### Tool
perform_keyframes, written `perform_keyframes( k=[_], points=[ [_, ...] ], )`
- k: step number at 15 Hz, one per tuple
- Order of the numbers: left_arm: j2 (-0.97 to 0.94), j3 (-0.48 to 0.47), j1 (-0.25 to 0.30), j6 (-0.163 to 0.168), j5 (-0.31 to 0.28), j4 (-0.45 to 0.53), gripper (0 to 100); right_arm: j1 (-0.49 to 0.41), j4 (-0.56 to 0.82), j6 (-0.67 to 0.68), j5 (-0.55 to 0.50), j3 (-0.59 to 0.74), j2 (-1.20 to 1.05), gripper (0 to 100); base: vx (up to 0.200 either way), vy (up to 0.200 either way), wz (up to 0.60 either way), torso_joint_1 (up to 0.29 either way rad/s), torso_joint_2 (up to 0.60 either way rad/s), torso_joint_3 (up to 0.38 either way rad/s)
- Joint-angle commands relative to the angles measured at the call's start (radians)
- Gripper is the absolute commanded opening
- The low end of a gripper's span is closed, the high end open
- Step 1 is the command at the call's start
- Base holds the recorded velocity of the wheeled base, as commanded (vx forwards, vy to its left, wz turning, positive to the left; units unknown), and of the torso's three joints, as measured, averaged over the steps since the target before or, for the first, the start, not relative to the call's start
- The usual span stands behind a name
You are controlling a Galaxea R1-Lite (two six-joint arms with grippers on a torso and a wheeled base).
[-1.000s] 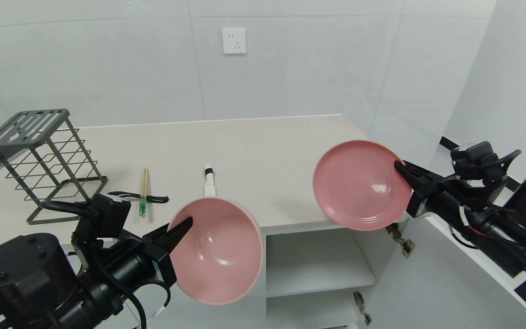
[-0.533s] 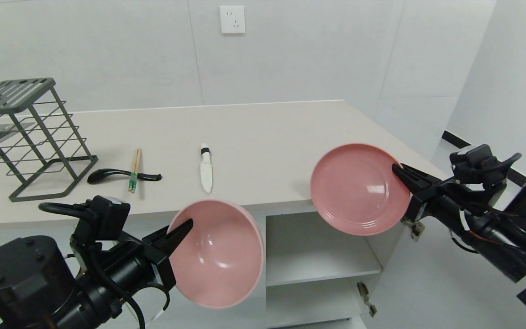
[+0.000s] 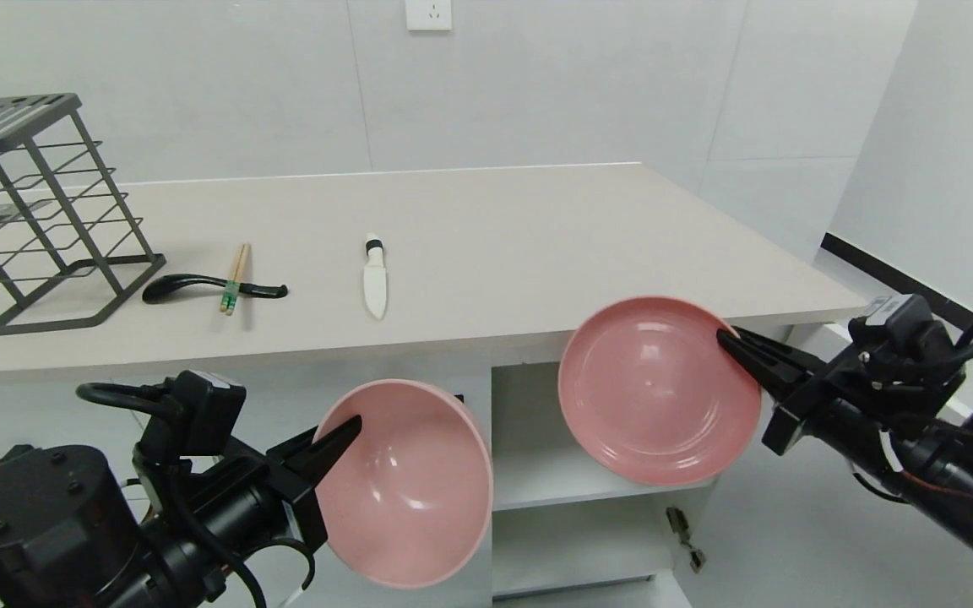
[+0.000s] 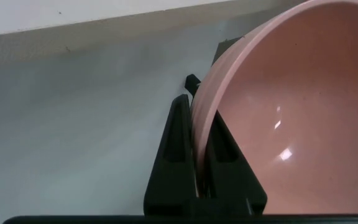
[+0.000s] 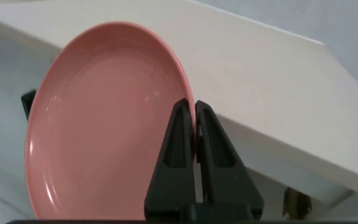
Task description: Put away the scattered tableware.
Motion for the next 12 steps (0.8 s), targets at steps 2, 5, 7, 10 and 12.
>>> perform_keyframes(
  k=[2,5,7,10,12],
  points=[
    [0.029,-0.002,0.0,0.0,0.0,-0.001,0,-0.005,-0.001,-0.019,0.001,0.053,0.067,0,0.0,0.0,0.0,0.0,0.0,0.0],
    [0.044,0.002,0.0,0.0,0.0,-0.001,0,-0.01,-0.001,-0.022,0.0,0.054,0.099,0,0.0,0.0,0.0,0.0,0.0,0.0],
    [0.051,0.002,0.0,0.0,0.0,-0.001,0,-0.007,-0.001,-0.024,0.001,0.074,0.099,0,0.0,0.0,0.0,-0.083,0.18,0.114],
    [0.057,0.017,-0.012,0.003,0.0,-0.001,0,-0.004,-0.001,-0.036,0.001,0.09,0.108,0,0.0,0.0,0.0,-0.15,0.4,0.245],
    [0.06,0.017,-0.014,0.003,0.0,-0.001,0,-0.004,-0.001,-0.036,0.001,0.093,0.123,0,0.0,0.0,0.0,-0.164,0.43,0.276]
  ],
)
